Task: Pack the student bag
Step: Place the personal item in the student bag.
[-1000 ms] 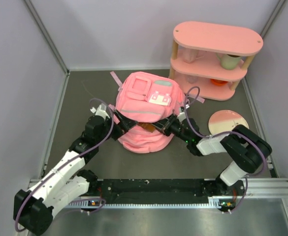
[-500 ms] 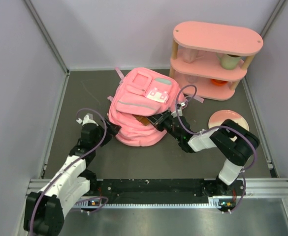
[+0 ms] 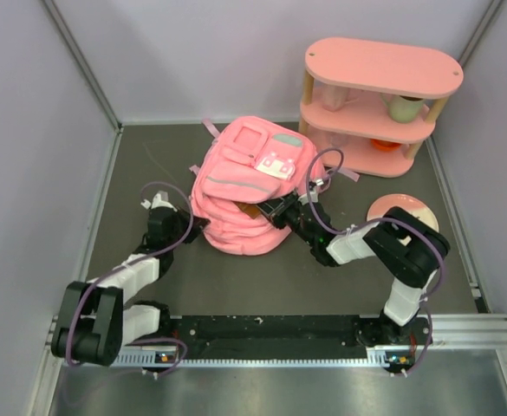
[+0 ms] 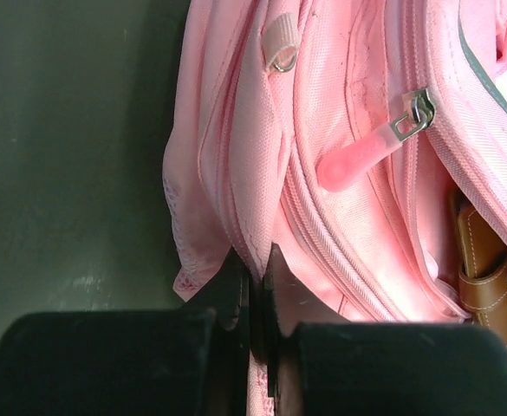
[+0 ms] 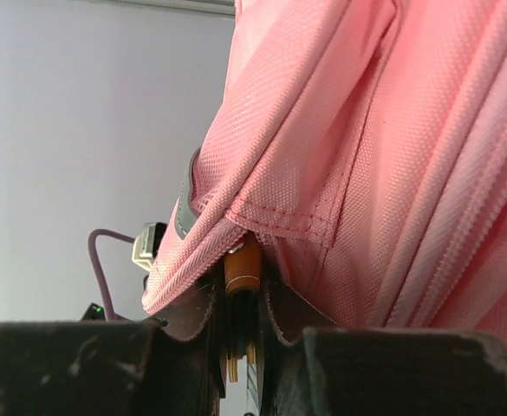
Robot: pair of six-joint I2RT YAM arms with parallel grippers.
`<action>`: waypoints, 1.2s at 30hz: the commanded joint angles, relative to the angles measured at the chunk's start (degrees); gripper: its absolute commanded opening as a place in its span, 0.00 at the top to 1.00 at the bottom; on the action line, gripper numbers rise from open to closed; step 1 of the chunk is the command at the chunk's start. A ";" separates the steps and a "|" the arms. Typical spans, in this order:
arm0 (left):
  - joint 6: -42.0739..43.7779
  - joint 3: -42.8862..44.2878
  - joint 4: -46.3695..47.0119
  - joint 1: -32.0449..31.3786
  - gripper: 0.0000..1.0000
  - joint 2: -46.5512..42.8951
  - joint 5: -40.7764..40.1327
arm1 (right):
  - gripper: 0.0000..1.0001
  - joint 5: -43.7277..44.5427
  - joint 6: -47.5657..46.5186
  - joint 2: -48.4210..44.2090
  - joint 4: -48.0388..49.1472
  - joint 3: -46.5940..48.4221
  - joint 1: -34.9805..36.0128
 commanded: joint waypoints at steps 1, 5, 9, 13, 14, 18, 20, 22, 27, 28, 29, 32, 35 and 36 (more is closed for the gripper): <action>-2.99 2.55 11.02 -2.58 1.00 3.47 10.10 | 0.91 6.36 5.69 2.82 9.26 3.43 -0.59; -0.37 3.16 2.12 -11.10 1.00 -2.39 7.65 | 0.89 11.20 7.28 2.13 6.03 4.39 1.96; 2.36 2.02 -4.86 -15.76 1.00 -11.27 7.11 | 0.86 12.34 5.09 0.20 5.41 4.31 1.87; 4.65 -0.60 -11.12 -19.89 1.00 -21.19 6.84 | 0.81 14.02 5.80 -2.80 -7.15 6.15 0.73; 4.74 -1.57 -10.77 -20.16 1.00 -22.35 7.98 | 0.80 12.80 3.88 -2.71 -8.56 7.55 0.38; 4.48 -4.30 -11.55 -21.83 1.00 -24.47 11.07 | 0.77 9.45 2.55 -1.04 -10.16 11.07 -0.68; 4.56 -5.18 -11.64 -23.41 1.00 -24.91 11.07 | 0.75 3.84 -1.74 -0.78 -16.69 16.05 -1.03; 5.52 -5.28 -13.13 -23.51 1.00 -24.91 10.55 | 0.73 -3.95 -4.65 -0.16 -23.84 20.72 -1.20; 5.88 -3.52 -12.52 -23.51 1.00 -22.63 10.02 | 0.50 -11.13 -8.89 -0.23 -35.04 24.63 -0.50; 6.06 -3.34 -12.61 -23.51 1.00 -22.45 9.67 | 0.47 -10.08 -8.54 -1.47 -33.55 22.26 -0.50; 6.06 -3.17 -12.61 -23.51 1.00 -22.10 9.40 | 0.43 -9.55 -7.49 -2.78 -33.01 18.24 -0.59; 5.53 -3.08 -11.48 -23.42 1.00 -21.66 8.79 | 0.49 -10.06 -7.74 -6.13 -33.45 15.30 -0.59; 5.09 -2.82 -11.03 -23.51 1.00 -20.96 9.05 | 0.93 -12.35 -7.14 -5.61 -34.67 15.99 -0.59; 5.35 -2.47 -11.29 -23.42 1.00 -20.87 8.87 | 1.00 -12.79 -6.87 -5.44 -34.85 15.91 -0.59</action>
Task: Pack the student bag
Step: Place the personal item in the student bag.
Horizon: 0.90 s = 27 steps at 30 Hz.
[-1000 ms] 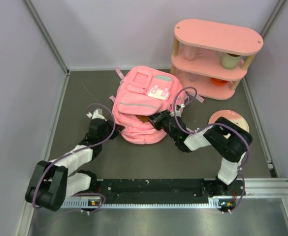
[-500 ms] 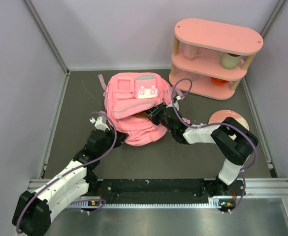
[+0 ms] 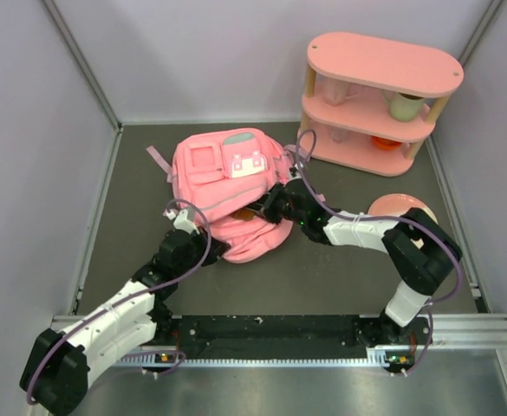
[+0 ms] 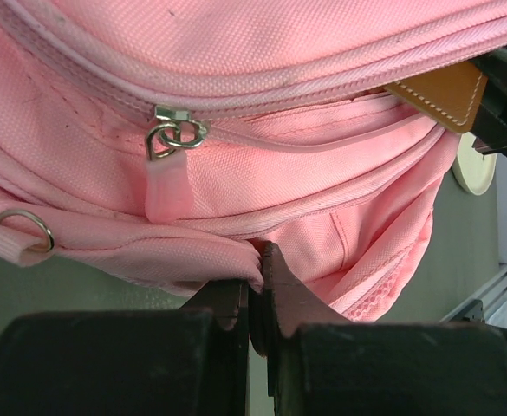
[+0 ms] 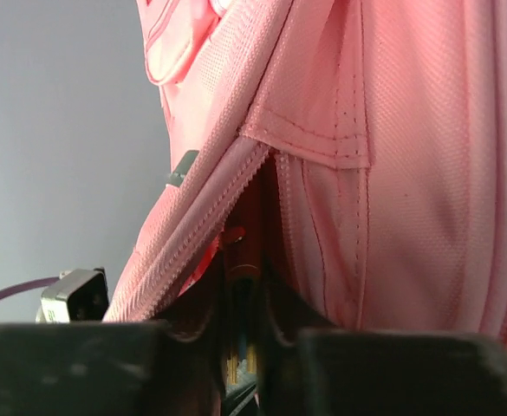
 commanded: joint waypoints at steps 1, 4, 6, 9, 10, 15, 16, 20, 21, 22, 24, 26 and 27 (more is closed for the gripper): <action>0.24 2.48 2.50 -2.39 1.00 0.22 14.07 | 1.00 -2.83 0.04 -1.24 0.10 0.70 -0.04; 0.50 2.57 2.14 -2.39 1.00 -0.30 13.99 | 1.00 -1.69 -0.57 -2.55 2.28 -0.53 1.36; 0.77 2.48 2.32 -2.39 1.00 -0.48 14.51 | 1.00 -2.30 -0.40 -2.03 4.48 0.34 1.80; 1.29 2.65 3.64 -2.31 1.00 -0.83 15.66 | 1.00 0.23 0.48 1.83 6.26 2.45 1.81; 2.34 2.91 0.59 -2.30 1.00 -1.35 14.87 | 1.00 0.42 0.22 3.14 5.64 4.72 1.46; 5.52 3.53 -1.72 -2.30 1.00 -3.91 18.28 | 0.91 0.86 -2.93 8.25 -0.69 9.03 0.05; 5.34 3.18 -1.37 -2.39 1.00 -4.00 18.64 | 0.90 1.21 -4.25 9.13 -3.74 12.79 -0.13; 4.29 2.21 -0.93 -2.39 1.00 -4.61 18.65 | 0.66 0.43 -8.65 9.58 -1.76 10.55 -0.57; 4.46 2.21 -0.93 -2.39 1.00 -4.79 18.65 | 0.59 1.29 -9.62 7.66 -2.71 9.76 -0.57; 4.55 2.39 -1.19 -2.39 1.00 -4.87 18.21 | 0.53 3.57 -11.80 6.42 -6.81 8.62 -0.57; 4.81 3.18 -2.85 -2.39 1.00 -5.14 17.42 | 0.32 4.03 -14.54 3.44 -8.07 6.60 -0.66; 4.99 3.70 -3.13 -2.39 1.00 -5.14 16.36 | 0.26 6.31 -16.83 -1.57 -11.41 3.17 -0.92; 5.07 3.71 -3.13 -2.39 1.00 -5.05 16.10 | 0.22 6.49 -17.62 -3.15 -12.20 2.03 -0.83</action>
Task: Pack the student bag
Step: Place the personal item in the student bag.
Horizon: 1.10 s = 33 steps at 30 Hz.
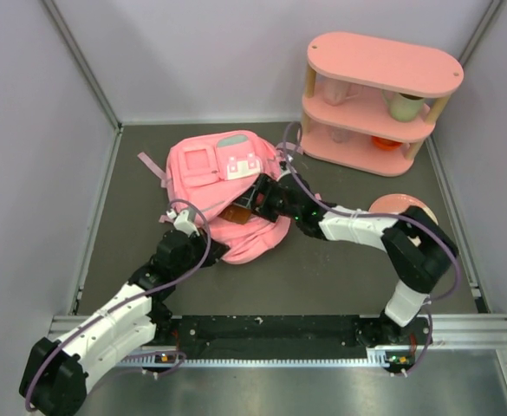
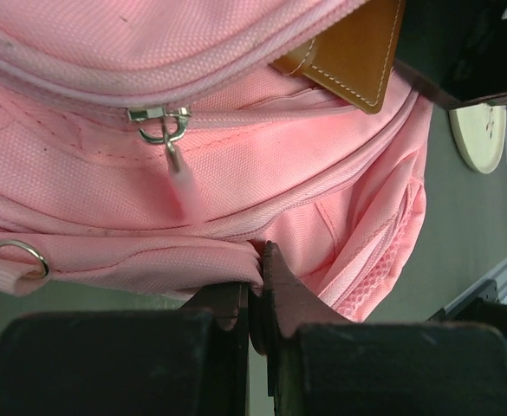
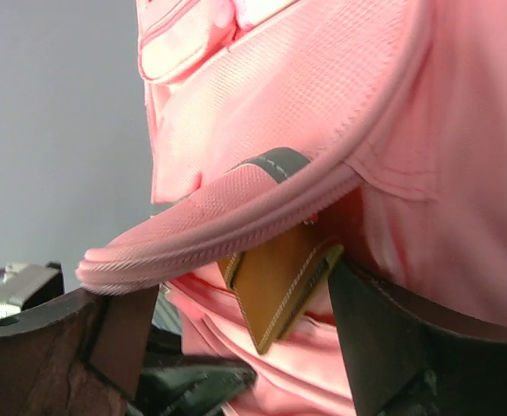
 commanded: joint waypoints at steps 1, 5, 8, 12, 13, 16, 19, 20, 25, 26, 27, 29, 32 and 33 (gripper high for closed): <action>1.64 3.03 0.39 -2.33 1.00 -1.88 14.04 | 0.20 9.15 -9.25 -9.97 -9.71 -6.54 -1.68; 1.73 3.73 0.83 -2.33 1.00 0.05 14.48 | 0.23 7.24 -8.47 -14.13 -9.56 -10.60 -2.04; 1.82 4.00 1.18 -2.33 1.00 0.58 14.65 | 0.44 0.48 -5.40 -14.14 -4.39 -12.71 -2.04; 2.08 3.74 0.74 -2.33 1.00 0.05 14.13 | 0.86 -3.23 -1.61 -13.96 2.12 -14.56 -0.64; 2.08 3.73 0.66 -2.33 1.00 -0.03 13.95 | 0.93 -3.58 -1.26 -13.79 2.22 -14.30 0.15; 1.99 3.38 0.57 -2.33 1.00 -0.39 13.86 | 1.00 -5.95 -0.47 -12.03 3.80 -12.63 1.73; 2.08 3.21 0.39 -2.33 1.00 -0.56 14.22 | 1.00 -4.11 -0.73 -9.49 4.08 -10.79 2.01; 2.17 3.12 0.39 -2.33 1.00 -0.74 14.30 | 1.00 -4.02 -0.82 -8.78 4.25 -10.00 1.83; 2.43 2.59 -0.93 -2.41 1.00 -1.79 14.57 | 1.00 1.68 -0.82 -4.83 5.22 -4.90 0.87; 2.26 1.98 -0.93 -2.41 1.00 -2.49 14.57 | 1.00 2.74 -0.91 -4.21 4.34 -3.93 0.08; 2.08 1.63 -0.93 -2.41 1.00 -2.93 14.39 | 1.00 5.01 -0.82 -3.68 4.51 -3.14 -0.28; 1.82 1.01 -0.93 -2.33 1.00 -3.63 14.22 | 1.00 4.95 0.85 -1.76 6.35 -2.70 -1.42; 1.99 1.18 -0.93 -2.33 1.00 -3.81 13.69 | 0.98 4.33 0.24 -1.74 3.99 -1.90 -2.04; 1.99 1.36 -2.75 -2.33 1.00 -3.90 13.34 | 0.96 2.85 -0.90 -2.61 3.72 -3.30 -1.86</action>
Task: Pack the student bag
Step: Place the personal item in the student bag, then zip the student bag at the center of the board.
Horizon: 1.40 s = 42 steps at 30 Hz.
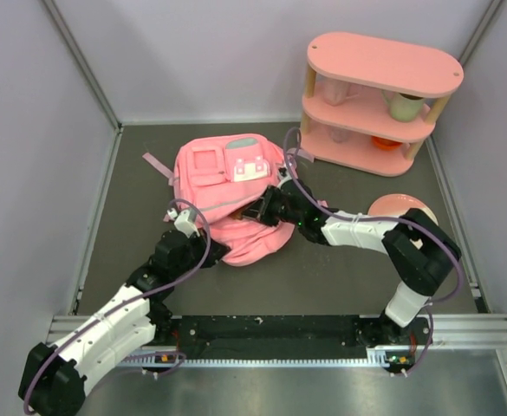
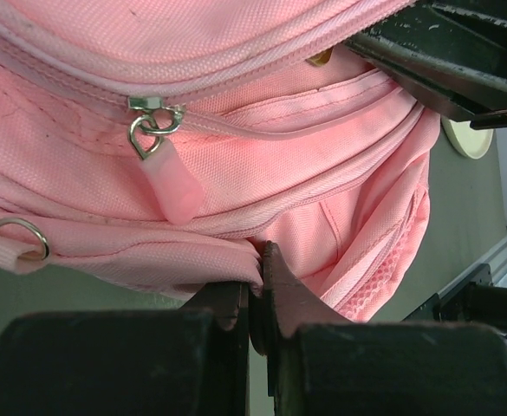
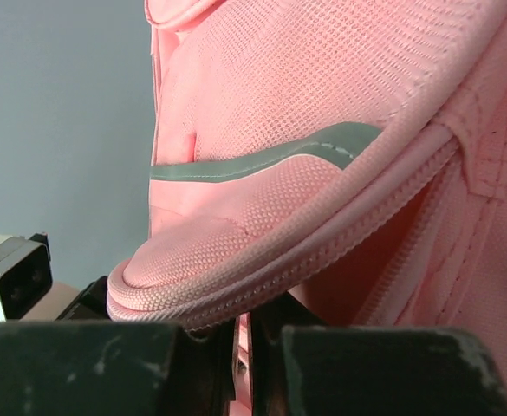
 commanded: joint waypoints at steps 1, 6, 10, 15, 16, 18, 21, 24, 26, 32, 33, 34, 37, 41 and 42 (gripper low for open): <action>1.12 0.77 -0.15 -1.69 1.00 -1.43 10.87 | 0.88 4.91 -1.67 -0.24 2.25 0.59 -2.23; 1.21 1.39 -0.68 -1.78 0.73 -1.96 9.72 | 0.63 2.63 -4.23 -13.24 -1.33 -11.00 -1.27; 2.26 3.31 -3.31 -1.78 0.47 -4.67 9.55 | 0.56 0.95 -6.15 -23.26 -4.15 -17.52 0.84; 2.18 4.99 -10.25 -1.78 0.34 -10.39 7.97 | 0.55 -0.99 -9.49 -29.86 -11.53 -17.36 1.72; 2.18 5.60 -11.48 -1.78 0.30 -12.66 7.01 | 0.55 -0.20 -9.93 -31.95 -14.76 -16.92 1.90; 2.70 6.66 -15.68 -1.78 0.27 -14.43 5.60 | 0.55 2.88 -10.11 -34.42 -16.37 -16.83 2.25; 2.97 10.69 -22.44 -1.78 0.19 -17.42 0.33 | 0.54 6.57 -11.86 -38.56 -18.65 -16.13 2.95; 2.62 14.20 -25.72 -1.69 0.01 -19.44 -10.46 | 0.49 7.98 -14.76 -38.57 -20.50 -13.32 4.09; 3.93 15.97 -27.22 -1.69 0.01 -19.63 -17.39 | 0.47 7.90 -15.91 -36.04 -21.47 -10.26 4.97; 6.92 23.79 -30.30 1.02 0.01 -6.99 -24.21 | 0.44 8.60 -18.11 -27.94 -26.04 -2.26 9.89; 7.01 24.41 -29.52 3.56 0.01 -4.71 -22.72 | 0.43 8.60 -18.37 -25.84 -26.22 -1.46 10.77; 7.88 24.07 -28.29 5.23 0.01 -4.16 -20.62 | 0.41 8.60 -18.29 -24.95 -25.61 -1.01 12.60; 7.63 20.38 -20.57 16.03 0.01 -1.97 -5.88 | 0.37 10.09 -18.02 -18.72 -26.38 2.32 15.42; 6.13 14.93 -12.29 23.88 0.01 2.95 6.37 | 0.38 12.11 -21.97 -11.07 -25.26 8.73 17.72; 5.61 13.71 -8.89 24.14 0.01 3.66 7.17 | 0.39 12.46 -22.41 -9.58 -24.64 9.44 17.81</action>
